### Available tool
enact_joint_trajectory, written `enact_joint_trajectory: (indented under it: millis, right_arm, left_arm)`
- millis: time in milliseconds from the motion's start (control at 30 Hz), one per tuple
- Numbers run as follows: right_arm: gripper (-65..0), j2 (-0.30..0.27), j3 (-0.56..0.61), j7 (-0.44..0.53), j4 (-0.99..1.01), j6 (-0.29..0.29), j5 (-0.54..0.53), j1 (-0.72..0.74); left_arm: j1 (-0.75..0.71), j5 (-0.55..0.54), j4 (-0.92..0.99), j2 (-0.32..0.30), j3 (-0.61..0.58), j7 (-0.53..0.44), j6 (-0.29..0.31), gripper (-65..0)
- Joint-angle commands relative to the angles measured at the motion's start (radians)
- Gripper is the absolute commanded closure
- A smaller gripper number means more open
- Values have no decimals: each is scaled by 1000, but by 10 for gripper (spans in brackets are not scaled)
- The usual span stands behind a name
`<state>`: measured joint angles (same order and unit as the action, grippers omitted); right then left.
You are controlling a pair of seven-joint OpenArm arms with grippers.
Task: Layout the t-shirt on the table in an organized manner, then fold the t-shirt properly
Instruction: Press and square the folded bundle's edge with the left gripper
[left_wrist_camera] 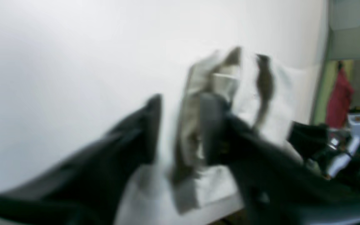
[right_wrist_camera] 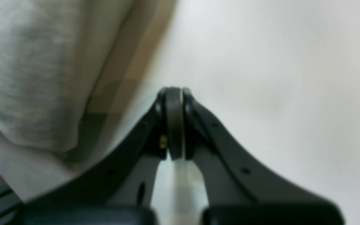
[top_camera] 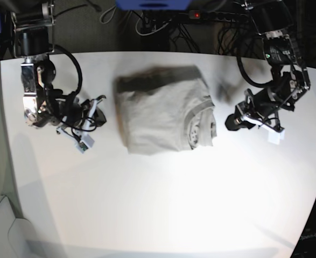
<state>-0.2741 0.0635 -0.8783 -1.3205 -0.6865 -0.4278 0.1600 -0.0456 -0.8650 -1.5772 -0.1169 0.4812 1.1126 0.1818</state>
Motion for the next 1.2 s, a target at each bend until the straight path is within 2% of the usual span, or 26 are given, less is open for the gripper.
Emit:
enact_joint_trajectory:
  millis: [0, 67, 167, 367, 500, 600, 833, 1000, 1167]
  right_arm:
    - [0, -7, -4, 21, -18, -12, -21, 26]
    - [0, -7, -4, 21, -18, -12, -21, 26]
    - [0, -7, -4, 21, -18, -12, -21, 26]
    - [0, -7, -3, 21, -18, -12, -21, 26]
    - [0, -7, -3, 21, -18, -12, -21, 26]
    - [0, -7, -3, 21, -18, -12, -21, 26]
    - [0, -9, -4, 21, -18, -12, -21, 26]
    - [0, -11, -4, 21, -18, -12, -21, 28]
    - [0, -12, -4, 21, -18, -12, -21, 28]
  left_arm:
    - [-1, -46, -44, -2, -2, -16, -11, -354]
    - [-33, -81, -82, 13, 4, -16, -5, -461]
    - [-60, -107, -124, 15, -2, -18, -3, -541]
    - [-40, -58, -53, 64, -16, -24, -1, -545]
    - [11, 3, 13, 62, -138, -27, -1, -545]
    - [33, 31, 37, 62, -186, -29, -1, -545]
    - [59, 73, 91, 56, -241, -114, -9, -544]
    - [77, 148, 173, 61, -252, -162, -9, -544]
    - [111, 200, 243, 62, -304, -177, -8, -542]
